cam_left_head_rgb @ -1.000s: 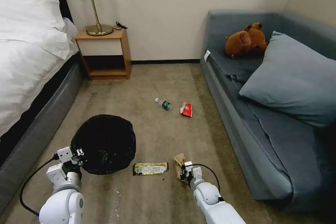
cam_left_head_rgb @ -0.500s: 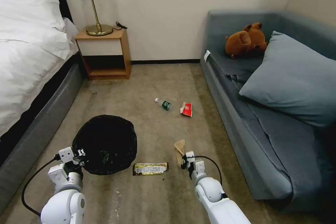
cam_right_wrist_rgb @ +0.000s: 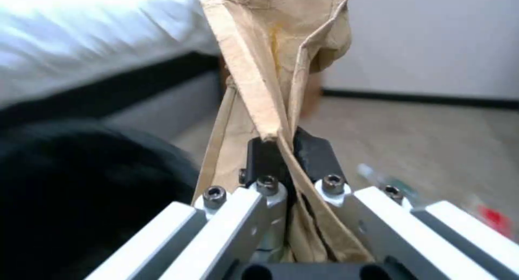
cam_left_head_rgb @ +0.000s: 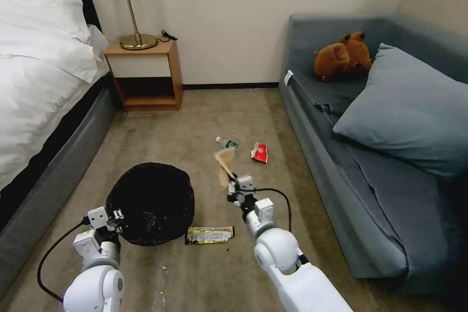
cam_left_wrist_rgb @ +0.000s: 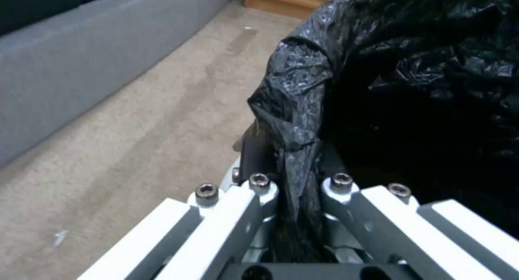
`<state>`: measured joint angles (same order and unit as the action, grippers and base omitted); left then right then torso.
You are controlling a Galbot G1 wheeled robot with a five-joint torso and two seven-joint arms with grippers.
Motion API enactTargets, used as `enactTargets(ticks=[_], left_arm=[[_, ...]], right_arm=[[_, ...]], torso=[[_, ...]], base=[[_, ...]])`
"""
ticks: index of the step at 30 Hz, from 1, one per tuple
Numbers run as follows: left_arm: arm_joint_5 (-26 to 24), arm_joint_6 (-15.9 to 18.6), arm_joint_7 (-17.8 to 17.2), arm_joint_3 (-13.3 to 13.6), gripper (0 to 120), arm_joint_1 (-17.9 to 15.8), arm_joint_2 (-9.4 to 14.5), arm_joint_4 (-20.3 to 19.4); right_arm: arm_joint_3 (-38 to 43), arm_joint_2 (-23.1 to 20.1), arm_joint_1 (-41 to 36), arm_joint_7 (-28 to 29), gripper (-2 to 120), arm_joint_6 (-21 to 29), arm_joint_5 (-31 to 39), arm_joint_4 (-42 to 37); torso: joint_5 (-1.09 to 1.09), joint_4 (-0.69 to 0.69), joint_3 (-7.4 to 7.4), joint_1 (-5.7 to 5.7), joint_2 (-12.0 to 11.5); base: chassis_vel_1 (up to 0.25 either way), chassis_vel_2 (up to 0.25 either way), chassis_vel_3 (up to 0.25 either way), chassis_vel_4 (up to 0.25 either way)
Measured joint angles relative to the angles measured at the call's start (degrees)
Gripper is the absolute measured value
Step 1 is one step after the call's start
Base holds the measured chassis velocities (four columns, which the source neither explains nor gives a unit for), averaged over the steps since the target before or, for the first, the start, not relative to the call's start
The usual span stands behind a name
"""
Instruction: Pick up the trash bin, then pick up the garbage on the floor and place it into the trash bin.
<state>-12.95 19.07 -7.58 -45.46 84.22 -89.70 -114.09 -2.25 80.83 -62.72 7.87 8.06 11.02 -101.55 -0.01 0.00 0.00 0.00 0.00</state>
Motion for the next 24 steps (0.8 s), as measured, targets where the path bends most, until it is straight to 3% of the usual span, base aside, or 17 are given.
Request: enactTargets(ticks=[7,10,24], left_arm=[[0.84,-1.31,0.11,1.99,4,-0.29,-1.60,1.37],[1.40,-1.38,0.10,2.71,4,-0.63,-1.74,1.30],[2.80,-1.33,-0.04,4.38,4,-0.22,-2.43,0.20]], right_arm=[[-9.06,2.83,1.47,0.13,0,-1.48,-1.93,-2.09],[-13.18,3.86,3.14,1.37,0,-5.16,-5.19,2.81],[-14.88,6.35,3.82,1.92,0,-8.87,-8.33,10.92]], torso=[[0.00,0.00,0.00,0.00,0.00],[0.00,0.00,0.00,0.00,0.00],[0.01,0.00,0.00,0.00,0.00]], base=[[0.000,0.000,0.000,0.000],[0.000,0.000,0.000,0.000],[0.000,0.000,0.000,0.000]])
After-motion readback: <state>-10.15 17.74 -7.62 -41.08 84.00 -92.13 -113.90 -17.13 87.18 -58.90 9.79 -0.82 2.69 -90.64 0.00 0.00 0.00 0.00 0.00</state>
